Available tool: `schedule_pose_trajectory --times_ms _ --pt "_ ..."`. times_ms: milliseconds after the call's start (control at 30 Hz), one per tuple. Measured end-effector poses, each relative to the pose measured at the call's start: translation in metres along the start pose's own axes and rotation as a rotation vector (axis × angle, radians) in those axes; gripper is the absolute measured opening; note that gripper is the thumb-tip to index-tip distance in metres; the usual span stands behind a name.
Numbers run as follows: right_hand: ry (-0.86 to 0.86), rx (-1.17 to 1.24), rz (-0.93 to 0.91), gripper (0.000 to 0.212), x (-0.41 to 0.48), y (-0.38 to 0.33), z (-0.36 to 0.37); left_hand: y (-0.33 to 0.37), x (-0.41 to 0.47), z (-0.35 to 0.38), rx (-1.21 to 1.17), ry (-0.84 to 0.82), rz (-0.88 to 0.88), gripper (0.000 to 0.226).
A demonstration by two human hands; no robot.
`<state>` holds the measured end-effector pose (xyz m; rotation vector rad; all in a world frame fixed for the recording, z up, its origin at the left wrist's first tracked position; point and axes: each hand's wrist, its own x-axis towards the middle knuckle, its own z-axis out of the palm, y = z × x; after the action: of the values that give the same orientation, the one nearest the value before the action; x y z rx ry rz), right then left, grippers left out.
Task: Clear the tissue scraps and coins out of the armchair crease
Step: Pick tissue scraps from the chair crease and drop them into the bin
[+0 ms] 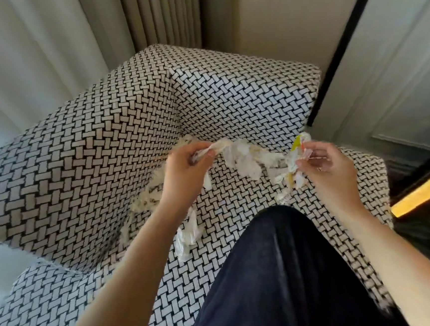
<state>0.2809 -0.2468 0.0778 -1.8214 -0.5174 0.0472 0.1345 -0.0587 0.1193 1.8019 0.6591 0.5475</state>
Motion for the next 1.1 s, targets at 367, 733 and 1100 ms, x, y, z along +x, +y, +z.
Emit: schedule_pose_trajectory --times_ms 367,733,1100 --pt "0.326 -0.278 0.291 0.019 -0.052 0.078 -0.163 0.037 -0.009 0.177 -0.151 -0.482 -0.189 0.011" --pt "0.574 -0.235 0.633 0.016 -0.117 0.159 -0.23 0.038 -0.067 0.31 -0.078 -0.834 -0.336 0.024" --pt "0.534 -0.031 0.785 0.02 -0.118 0.18 -0.254 0.041 -0.089 0.348 0.04 -1.022 -0.399 0.052"
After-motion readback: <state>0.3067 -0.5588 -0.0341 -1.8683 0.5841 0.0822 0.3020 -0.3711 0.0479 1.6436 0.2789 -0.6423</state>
